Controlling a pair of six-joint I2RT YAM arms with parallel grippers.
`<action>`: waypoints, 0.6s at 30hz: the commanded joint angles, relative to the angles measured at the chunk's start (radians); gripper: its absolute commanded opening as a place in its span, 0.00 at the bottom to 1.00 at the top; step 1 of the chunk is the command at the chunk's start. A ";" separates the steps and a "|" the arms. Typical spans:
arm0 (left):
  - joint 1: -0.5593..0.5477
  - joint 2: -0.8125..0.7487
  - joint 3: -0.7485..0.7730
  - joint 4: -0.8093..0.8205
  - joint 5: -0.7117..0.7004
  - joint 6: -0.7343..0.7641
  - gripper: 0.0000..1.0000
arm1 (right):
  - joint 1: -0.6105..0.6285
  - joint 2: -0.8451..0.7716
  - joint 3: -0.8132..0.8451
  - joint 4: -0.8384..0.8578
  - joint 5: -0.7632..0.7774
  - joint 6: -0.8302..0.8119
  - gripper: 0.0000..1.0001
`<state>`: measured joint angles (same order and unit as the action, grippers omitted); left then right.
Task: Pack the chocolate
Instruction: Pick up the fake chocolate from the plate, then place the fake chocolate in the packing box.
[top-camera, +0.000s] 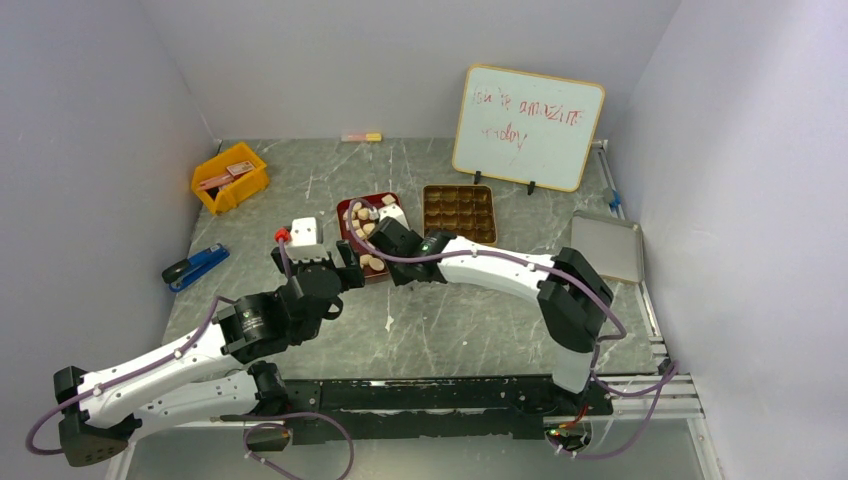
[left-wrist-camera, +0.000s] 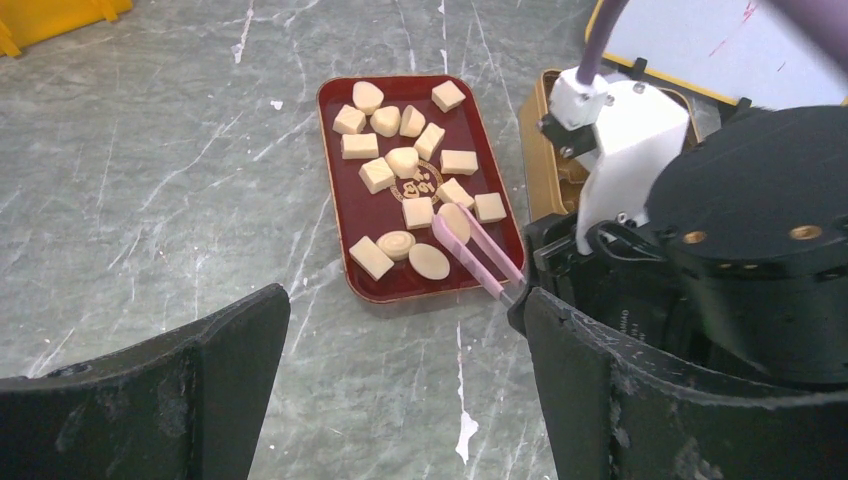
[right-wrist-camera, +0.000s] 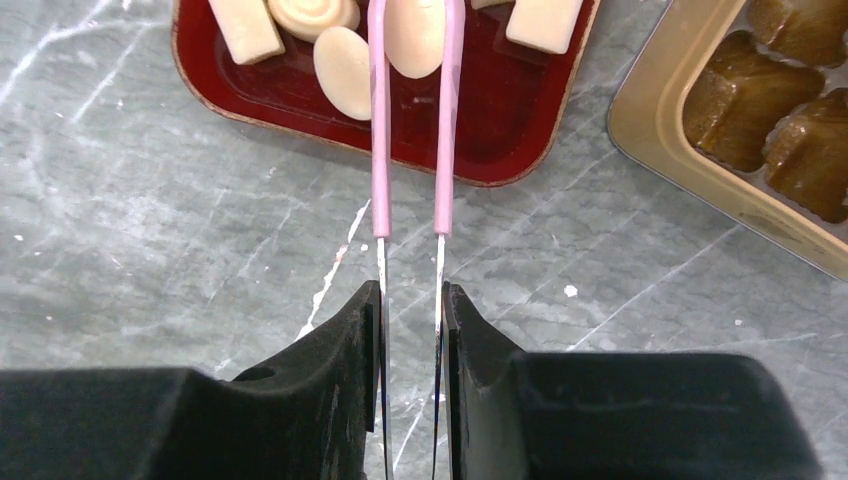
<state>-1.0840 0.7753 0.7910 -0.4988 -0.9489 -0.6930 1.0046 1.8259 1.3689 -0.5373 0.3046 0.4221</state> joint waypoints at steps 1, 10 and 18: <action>-0.005 0.005 0.020 -0.003 -0.027 -0.005 0.92 | -0.001 -0.095 0.028 -0.001 0.022 0.008 0.05; -0.005 0.002 0.028 -0.009 -0.023 -0.008 0.91 | -0.023 -0.170 0.056 -0.050 0.079 0.004 0.04; -0.005 0.010 0.035 -0.008 -0.020 0.005 0.92 | -0.220 -0.249 0.024 -0.030 0.050 -0.036 0.03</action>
<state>-1.0840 0.7826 0.7914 -0.5022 -0.9485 -0.6933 0.8886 1.6497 1.3773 -0.5842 0.3382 0.4164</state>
